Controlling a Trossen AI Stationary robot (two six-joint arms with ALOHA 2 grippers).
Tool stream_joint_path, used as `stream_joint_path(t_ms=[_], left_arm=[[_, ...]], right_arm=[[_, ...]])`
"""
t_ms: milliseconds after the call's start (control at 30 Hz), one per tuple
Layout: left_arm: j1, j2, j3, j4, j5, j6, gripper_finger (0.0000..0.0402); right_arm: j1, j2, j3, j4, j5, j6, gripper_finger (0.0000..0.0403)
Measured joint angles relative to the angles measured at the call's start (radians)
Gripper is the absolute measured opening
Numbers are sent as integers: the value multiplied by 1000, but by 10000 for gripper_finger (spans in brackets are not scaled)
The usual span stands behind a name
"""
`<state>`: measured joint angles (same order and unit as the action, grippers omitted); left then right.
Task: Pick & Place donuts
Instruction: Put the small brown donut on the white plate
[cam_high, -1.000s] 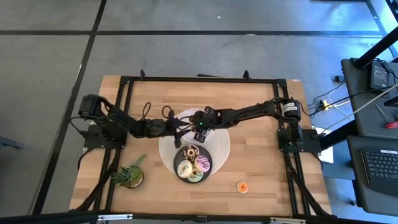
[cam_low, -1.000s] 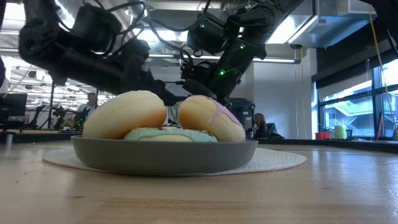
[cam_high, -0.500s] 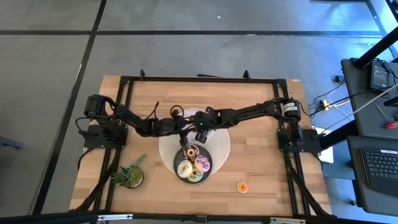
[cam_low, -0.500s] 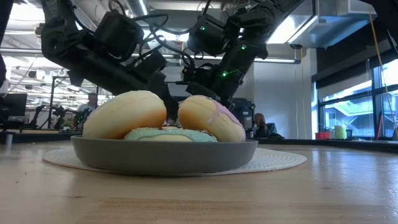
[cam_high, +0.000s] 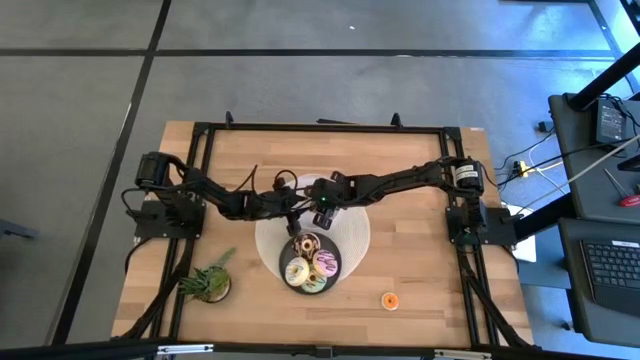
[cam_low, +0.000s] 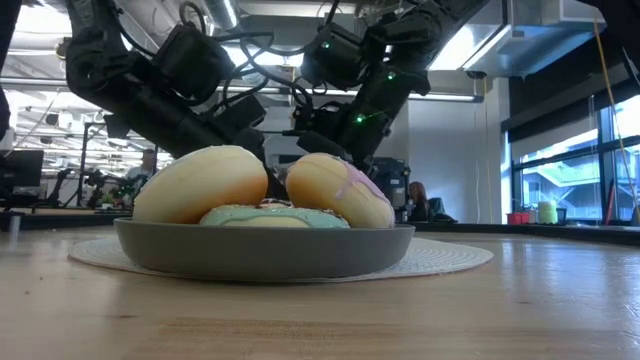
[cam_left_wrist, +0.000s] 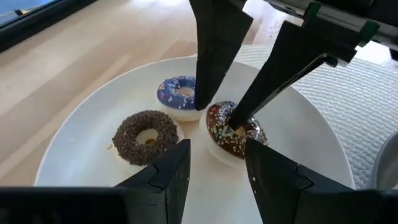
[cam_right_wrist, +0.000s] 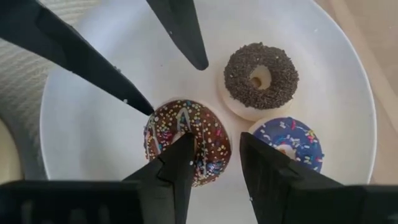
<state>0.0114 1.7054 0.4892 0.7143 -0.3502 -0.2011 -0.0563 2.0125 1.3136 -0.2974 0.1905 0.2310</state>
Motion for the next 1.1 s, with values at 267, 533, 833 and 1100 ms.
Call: stream_joint_path(t_ms=[267,533,833,1100], left_arm=[[0,0,0,1,-39,-27,152],[0,0,0,-16,-46,-52,148],[17,2,0,-17,-41,-81,151],[17,3,0,-19,-39,-92,150]], right_arm=[[0,0,0,17,0,-1,131],[0,0,0,22,1,-2,131],[0,0,0,22,2,-1,131],[0,0,0,22,1,2,131]])
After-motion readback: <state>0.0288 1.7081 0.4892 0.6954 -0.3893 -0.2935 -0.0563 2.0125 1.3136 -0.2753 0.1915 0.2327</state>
